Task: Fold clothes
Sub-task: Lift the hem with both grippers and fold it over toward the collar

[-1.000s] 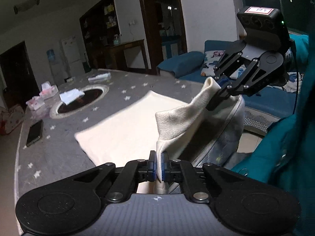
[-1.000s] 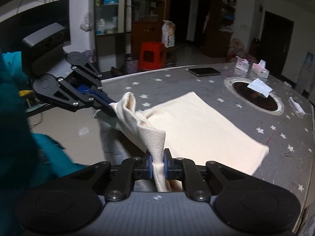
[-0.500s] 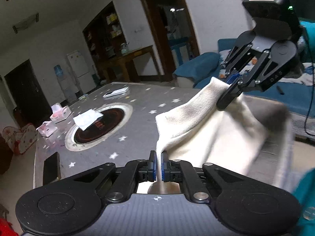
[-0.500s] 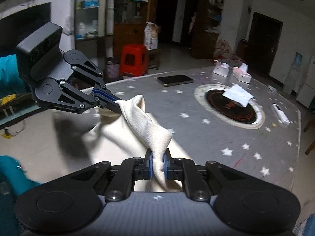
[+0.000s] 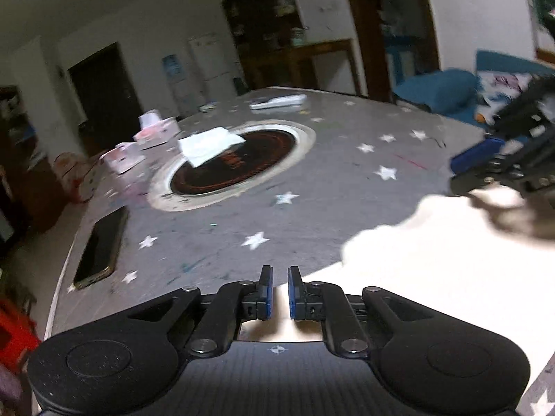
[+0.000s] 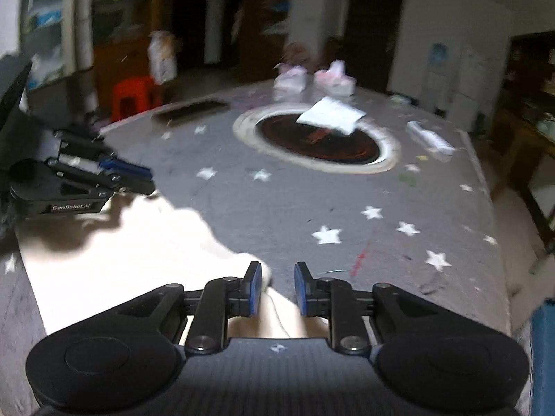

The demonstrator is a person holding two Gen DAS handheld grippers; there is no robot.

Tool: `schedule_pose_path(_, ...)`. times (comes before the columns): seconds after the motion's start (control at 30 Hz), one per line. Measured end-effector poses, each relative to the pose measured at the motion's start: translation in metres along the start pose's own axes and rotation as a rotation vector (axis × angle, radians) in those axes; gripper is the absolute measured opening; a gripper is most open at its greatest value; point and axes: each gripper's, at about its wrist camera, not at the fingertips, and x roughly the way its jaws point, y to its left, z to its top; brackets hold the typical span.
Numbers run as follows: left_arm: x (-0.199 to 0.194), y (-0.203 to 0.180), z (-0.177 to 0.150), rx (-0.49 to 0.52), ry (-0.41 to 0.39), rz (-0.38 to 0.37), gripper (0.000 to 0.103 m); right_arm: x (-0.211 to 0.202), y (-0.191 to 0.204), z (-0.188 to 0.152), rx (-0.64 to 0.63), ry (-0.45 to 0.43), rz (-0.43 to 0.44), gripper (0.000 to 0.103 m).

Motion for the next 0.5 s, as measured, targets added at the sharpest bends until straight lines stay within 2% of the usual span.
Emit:
schedule_pose_path(0.07,-0.009,0.003,0.002,-0.027,-0.014,-0.019,0.011,-0.001,0.004,-0.001,0.008,0.002,0.022,0.019)
schedule_pose_path(0.17,-0.026,-0.004,0.004,-0.046,-0.022,-0.105,0.011,-0.004,0.011,-0.004,0.021,0.005,0.054,0.019)
schedule_pose_path(0.23,-0.025,-0.012,0.006,-0.049,-0.003,-0.168,0.011,-0.005,0.015,-0.005,0.029,0.007,0.076,0.019)
schedule_pose_path(0.3,-0.017,-0.02,0.008,-0.03,0.013,-0.194,0.011,-0.007,0.02,-0.007,0.037,0.009,0.098,0.019)
schedule_pose_path(0.5,0.017,-0.024,0.01,-0.065,0.085,-0.153,0.012,0.011,0.013,-0.011,0.071,0.041,0.081,0.018)
